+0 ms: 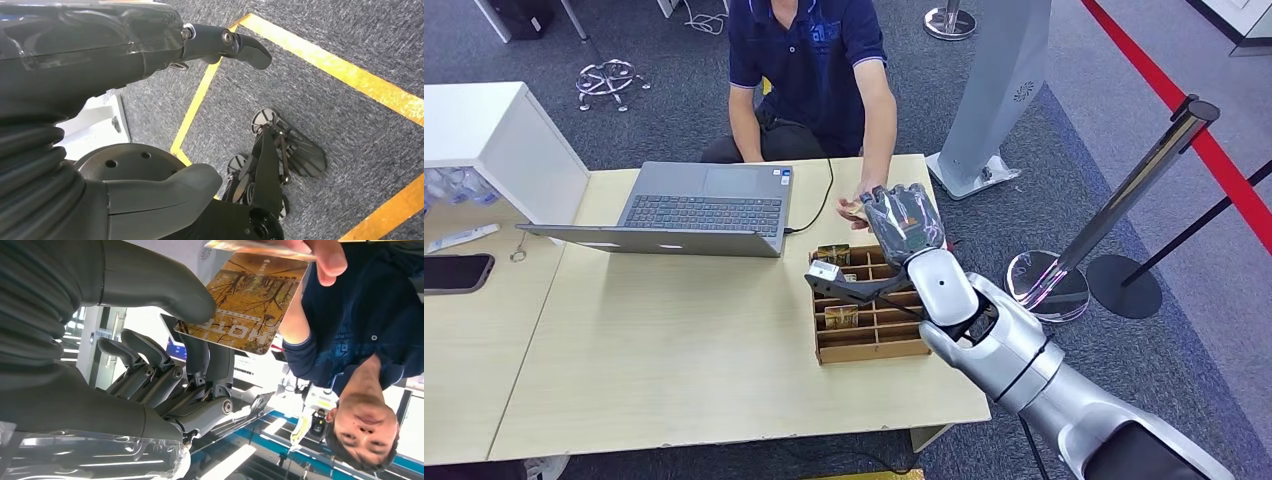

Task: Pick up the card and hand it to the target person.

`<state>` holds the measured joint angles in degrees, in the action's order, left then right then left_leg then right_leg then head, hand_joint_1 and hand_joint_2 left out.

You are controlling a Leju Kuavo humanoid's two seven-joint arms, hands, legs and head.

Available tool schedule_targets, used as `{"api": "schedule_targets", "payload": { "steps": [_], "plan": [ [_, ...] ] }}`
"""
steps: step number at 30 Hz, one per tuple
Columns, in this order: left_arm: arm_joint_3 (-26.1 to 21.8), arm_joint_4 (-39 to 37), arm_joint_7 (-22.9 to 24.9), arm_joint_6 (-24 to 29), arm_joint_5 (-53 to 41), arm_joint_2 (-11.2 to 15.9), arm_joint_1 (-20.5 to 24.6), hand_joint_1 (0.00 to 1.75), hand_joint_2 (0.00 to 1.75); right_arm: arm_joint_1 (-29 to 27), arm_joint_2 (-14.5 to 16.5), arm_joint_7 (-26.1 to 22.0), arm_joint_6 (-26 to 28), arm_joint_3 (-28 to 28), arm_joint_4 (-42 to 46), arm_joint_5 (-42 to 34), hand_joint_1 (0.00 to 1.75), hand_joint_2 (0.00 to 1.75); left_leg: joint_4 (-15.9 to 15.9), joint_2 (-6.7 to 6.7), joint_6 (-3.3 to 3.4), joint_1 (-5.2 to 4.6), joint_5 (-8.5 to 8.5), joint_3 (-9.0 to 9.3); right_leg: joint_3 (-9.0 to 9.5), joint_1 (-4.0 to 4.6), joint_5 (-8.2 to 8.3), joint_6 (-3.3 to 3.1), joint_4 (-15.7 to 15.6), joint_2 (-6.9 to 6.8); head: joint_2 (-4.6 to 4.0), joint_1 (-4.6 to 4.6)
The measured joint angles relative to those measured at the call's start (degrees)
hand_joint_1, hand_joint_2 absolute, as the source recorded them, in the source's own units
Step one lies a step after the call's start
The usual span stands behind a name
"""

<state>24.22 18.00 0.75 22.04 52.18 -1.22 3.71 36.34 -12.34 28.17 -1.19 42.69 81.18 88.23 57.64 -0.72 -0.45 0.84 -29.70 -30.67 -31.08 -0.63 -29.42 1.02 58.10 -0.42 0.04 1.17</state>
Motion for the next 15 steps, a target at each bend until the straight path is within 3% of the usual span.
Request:
{"api": "schedule_targets", "payload": {
  "steps": [3,4,10,15],
  "plan": [
    [-0.01,-0.11,-0.03,0.01,0.56,-0.06,0.02,0.0,1.75,0.0,0.13,0.41,0.87,-0.1,-0.57,1.03,0.14,1.75,0.0,0.0,0.0,0.0,0.0,0.01,0.0,0.0,0.0,0.0,0.0,0.0,0.0,-0.01],
    [-0.02,-0.12,-0.04,0.02,0.73,-0.07,0.02,0.0,1.75,-0.01,0.14,0.57,1.14,-0.14,-0.73,1.31,0.02,1.75,0.0,0.01,0.0,0.0,0.0,0.02,0.0,0.0,0.0,0.0,0.0,0.01,0.0,-0.01],
    [-0.02,-0.26,-0.25,0.21,2.16,-0.32,0.03,0.0,1.75,-1.0,0.18,1.03,2.75,-1.32,-1.65,1.51,0.0,1.75,0.01,0.01,0.0,0.0,0.0,0.03,0.01,0.0,0.0,0.0,0.0,0.01,0.0,-0.01],
    [-0.21,-0.29,-0.93,1.31,4.58,-0.61,0.04,0.0,1.75,-3.53,0.55,-0.07,5.39,-2.76,-0.59,-2.54,0.0,1.75,0.01,0.01,0.0,0.0,0.0,0.03,0.01,0.0,0.0,0.0,0.0,0.01,0.01,0.0]
  ]
}}
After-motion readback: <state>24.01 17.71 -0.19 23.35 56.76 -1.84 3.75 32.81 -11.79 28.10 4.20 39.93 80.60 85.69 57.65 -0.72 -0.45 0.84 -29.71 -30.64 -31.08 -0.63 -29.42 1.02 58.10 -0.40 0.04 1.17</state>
